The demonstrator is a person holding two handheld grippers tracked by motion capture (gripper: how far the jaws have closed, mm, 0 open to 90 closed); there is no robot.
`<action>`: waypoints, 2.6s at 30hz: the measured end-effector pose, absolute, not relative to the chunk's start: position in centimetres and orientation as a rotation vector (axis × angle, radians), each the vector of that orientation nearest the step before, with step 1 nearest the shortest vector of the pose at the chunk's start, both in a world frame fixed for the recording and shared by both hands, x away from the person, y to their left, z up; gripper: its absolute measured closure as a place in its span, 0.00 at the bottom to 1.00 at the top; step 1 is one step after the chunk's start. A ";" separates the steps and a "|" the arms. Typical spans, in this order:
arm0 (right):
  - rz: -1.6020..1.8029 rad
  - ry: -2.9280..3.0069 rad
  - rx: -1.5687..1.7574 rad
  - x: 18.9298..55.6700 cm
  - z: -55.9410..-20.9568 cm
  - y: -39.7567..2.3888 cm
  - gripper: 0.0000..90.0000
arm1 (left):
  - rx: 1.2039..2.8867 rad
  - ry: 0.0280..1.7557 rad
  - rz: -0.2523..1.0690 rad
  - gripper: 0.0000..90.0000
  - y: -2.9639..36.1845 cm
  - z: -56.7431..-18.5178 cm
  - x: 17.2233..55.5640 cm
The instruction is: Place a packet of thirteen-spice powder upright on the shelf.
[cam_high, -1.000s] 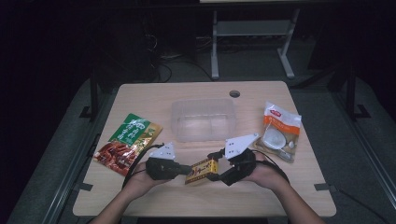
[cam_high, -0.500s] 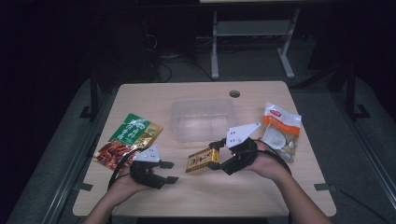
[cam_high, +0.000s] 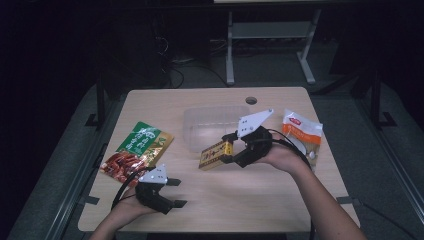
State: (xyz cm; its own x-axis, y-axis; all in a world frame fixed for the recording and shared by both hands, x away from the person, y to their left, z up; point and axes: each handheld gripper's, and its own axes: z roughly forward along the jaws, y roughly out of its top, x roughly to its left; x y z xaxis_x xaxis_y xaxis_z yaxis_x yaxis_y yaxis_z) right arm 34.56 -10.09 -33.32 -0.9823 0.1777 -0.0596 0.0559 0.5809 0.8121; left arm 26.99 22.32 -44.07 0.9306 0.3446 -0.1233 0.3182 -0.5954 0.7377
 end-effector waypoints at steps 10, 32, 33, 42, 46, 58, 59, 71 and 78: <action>1.321 2.661 0.185 37.1 -31.0 -9.1 0.36 | 2.243 0.457 0.066 0.25 22.4 -44.0 27.0; 1.175 2.678 0.098 42.6 -29.5 -5.0 0.36 | 2.239 0.452 0.046 0.25 22.5 -44.2 27.0; 1.173 2.682 0.105 42.8 -29.6 -4.8 0.36 | 2.241 0.452 0.043 0.25 22.5 -44.2 27.0; 1.149 2.701 0.107 44.7 -30.2 -3.2 0.36 | 2.240 0.459 0.035 0.25 22.6 -44.3 26.8; 1.113 2.714 0.097 45.4 -30.8 -2.3 0.36 | 2.243 0.465 0.041 0.25 22.8 -44.3 26.4; 1.055 2.754 0.090 46.9 -32.3 -0.9 0.36 | 2.248 0.471 0.029 0.25 23.0 -44.4 26.0; 1.052 2.759 0.091 47.0 -32.5 -0.8 0.36 | 2.249 0.469 0.028 0.25 23.0 -44.4 26.0; 1.090 2.755 0.109 48.0 -33.0 -0.5 0.35 | 2.252 0.463 0.024 0.25 23.0 -44.4 26.0; 1.088 2.749 0.116 48.1 -33.1 0.1 0.35 | 2.254 0.459 0.019 0.25 22.9 -44.4 26.0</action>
State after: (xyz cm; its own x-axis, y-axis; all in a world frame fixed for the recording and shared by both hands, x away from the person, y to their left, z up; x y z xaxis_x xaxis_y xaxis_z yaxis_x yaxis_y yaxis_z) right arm 48.06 0.14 -33.12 -0.9802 0.1391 -0.1408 0.0050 0.7287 0.6849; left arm 25.96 22.92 -44.41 0.9336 0.3321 -0.1349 0.3195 -0.6005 0.7330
